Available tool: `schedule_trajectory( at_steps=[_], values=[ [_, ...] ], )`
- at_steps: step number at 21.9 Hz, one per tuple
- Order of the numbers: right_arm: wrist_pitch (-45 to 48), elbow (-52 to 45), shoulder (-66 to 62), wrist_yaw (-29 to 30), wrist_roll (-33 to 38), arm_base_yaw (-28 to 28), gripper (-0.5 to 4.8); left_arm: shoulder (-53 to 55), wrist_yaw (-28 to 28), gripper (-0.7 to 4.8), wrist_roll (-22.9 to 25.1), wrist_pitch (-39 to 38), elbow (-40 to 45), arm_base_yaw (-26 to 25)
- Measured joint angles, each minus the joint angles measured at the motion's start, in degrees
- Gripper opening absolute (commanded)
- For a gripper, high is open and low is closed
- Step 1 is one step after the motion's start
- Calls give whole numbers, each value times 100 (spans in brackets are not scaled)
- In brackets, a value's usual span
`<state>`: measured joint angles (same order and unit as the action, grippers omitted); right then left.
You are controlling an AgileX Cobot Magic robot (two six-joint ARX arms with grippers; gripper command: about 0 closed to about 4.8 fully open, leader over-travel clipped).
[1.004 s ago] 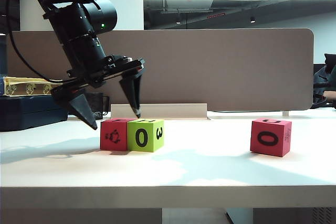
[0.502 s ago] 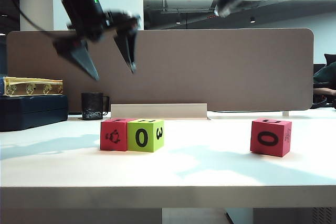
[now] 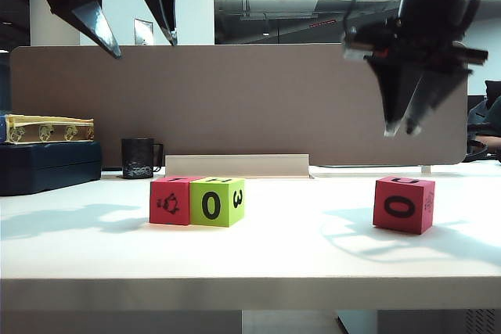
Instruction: Select the appropriate blocks from the scattered letter blocks on the table and arrange them in a row to spell out "THU".
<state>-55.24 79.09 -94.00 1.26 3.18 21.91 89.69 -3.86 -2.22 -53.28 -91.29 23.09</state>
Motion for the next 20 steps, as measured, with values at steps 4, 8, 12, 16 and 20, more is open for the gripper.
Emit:
schedule_trajectory(
  at_steps=[4, 8, 12, 16, 20],
  values=[
    [-127, 7, -33, 81, 24, 26, 237, -13, 0, 479, 11, -63, 9, 0],
    [-295, 7, -35, 81, 70, 13, 339, -13, -118, 479, 50, -85, 11, 0],
    [-291, 7, -184, -92, 138, 4, 337, -13, -260, 479, 107, -210, 11, 0],
    [-293, 2, -474, -90, 177, -109, 338, -13, -260, 479, 122, -243, 11, 0],
    [-293, 0, -625, 81, 234, -155, 338, -13, -260, 479, 136, -302, 11, 0]
  ],
)
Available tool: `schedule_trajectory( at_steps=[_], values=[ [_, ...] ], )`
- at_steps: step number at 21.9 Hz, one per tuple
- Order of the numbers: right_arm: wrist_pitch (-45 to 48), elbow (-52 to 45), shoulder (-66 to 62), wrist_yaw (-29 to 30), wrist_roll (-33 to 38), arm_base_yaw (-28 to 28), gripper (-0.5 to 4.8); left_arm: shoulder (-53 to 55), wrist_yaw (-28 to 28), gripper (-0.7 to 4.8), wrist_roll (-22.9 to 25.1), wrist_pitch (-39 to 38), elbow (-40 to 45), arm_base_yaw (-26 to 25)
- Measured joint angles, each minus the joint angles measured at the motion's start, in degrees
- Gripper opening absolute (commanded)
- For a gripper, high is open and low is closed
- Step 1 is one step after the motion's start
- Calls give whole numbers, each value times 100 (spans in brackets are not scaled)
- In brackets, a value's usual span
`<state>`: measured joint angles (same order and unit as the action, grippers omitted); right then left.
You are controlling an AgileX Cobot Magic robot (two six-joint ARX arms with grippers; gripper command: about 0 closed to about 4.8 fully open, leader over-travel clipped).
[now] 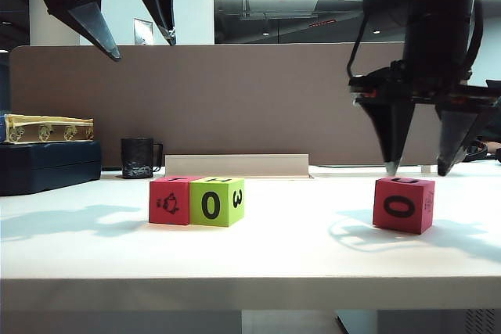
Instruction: Select the appropriate blocks from the scattered letter blocks on the table and arrange them in a row to spell out "THU".
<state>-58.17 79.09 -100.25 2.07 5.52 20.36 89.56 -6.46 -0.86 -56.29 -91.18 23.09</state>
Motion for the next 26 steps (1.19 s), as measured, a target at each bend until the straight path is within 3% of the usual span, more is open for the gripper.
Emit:
schedule_trajectory(
  at_steps=[14, 26],
  values=[
    [328, -2, -664, 63, 4, -13, 337, -2, 0, 479, 90, -48, -2, 0],
    [697, 7, -798, 538, -4, 2, 337, -15, 0, 479, 125, -57, -2, 0]
  ],
)
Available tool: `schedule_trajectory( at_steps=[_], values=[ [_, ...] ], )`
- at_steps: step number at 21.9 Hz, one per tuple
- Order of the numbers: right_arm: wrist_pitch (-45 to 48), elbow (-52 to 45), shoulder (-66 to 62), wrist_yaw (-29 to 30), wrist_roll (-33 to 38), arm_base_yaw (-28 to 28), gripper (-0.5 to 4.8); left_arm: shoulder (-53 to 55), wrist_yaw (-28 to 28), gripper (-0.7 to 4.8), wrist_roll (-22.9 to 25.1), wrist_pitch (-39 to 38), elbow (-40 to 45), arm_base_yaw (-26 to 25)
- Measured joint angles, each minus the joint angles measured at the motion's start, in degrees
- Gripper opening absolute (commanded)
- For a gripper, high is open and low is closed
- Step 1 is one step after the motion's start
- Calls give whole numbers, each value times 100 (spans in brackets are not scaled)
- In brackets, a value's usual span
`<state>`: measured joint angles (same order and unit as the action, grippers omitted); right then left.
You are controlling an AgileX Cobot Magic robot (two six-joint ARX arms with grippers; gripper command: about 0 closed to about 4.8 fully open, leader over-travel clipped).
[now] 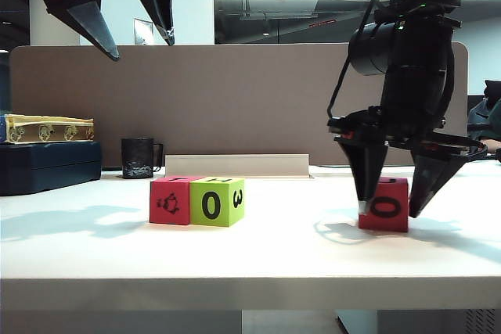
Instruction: Select the appropriate blocks from the scattered letter blocks on the table and arrange them in a row to spell out "THU".
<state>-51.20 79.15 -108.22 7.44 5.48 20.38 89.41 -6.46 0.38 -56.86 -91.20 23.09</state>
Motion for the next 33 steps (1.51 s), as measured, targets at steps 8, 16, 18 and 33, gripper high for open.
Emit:
schedule_trajectory(
  at_steps=[8, 16, 18, 33],
  values=[
    [345, -4, 0, 162, 0, 302, 336, 0, 0, 479, 2, 0, 2, 0],
    [883, -4, 0, 420, 13, 704, 335, 0, 0, 479, 4, -105, 2, 0],
    [964, -2, 0, 448, 31, 706, 322, 0, 0, 479, 4, -107, 2, 0],
    [1314, 2, -37, 778, 173, 704, 313, 0, 0, 479, 26, -258, 2, 0]
  ],
)
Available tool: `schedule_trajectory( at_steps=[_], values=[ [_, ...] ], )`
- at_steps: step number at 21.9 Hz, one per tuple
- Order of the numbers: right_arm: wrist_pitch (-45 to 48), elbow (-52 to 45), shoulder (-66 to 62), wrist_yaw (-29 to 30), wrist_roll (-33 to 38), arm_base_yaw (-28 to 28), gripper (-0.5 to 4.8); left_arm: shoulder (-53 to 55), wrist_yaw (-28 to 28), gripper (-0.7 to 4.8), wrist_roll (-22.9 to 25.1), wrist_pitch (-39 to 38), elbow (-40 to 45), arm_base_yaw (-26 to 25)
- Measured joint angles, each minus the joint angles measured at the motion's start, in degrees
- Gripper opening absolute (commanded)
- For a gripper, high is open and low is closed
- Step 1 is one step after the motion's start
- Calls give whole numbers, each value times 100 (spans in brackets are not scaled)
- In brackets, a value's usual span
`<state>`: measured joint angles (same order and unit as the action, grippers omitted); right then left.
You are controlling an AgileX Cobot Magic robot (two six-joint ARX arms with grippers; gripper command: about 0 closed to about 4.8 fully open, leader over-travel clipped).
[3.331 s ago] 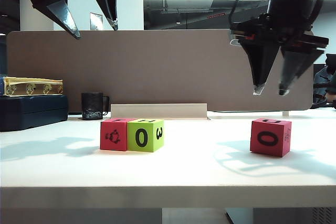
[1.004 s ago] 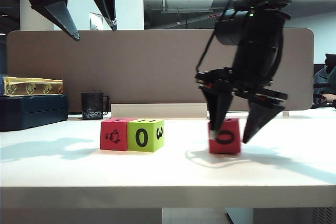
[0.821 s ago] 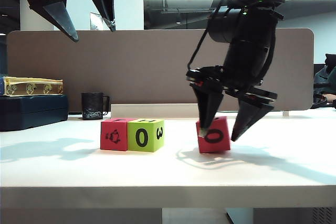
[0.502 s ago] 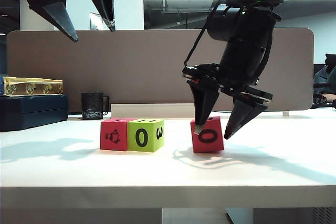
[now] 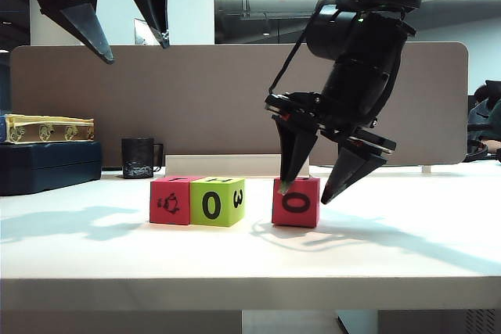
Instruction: Select the appropriate blocks from the scattered letter blocks on the table and arrange them in a row to spell out "THU".
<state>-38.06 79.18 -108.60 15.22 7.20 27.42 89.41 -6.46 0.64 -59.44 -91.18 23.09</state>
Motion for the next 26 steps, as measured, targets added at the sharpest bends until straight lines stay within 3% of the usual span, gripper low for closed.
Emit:
schedule_trajectory(
  at_steps=[5, 15, 26],
  values=[
    [68, 2, -170, 350, 26, 13, 312, 0, 0, 479, 0, 0, 0, 0],
    [448, 2, -275, 413, 26, 533, 305, 0, 0, 479, 0, -22, 0, 0],
    [616, 0, -275, -109, 26, 498, 305, -2, 0, 479, 0, -79, 0, 0]
  ],
)
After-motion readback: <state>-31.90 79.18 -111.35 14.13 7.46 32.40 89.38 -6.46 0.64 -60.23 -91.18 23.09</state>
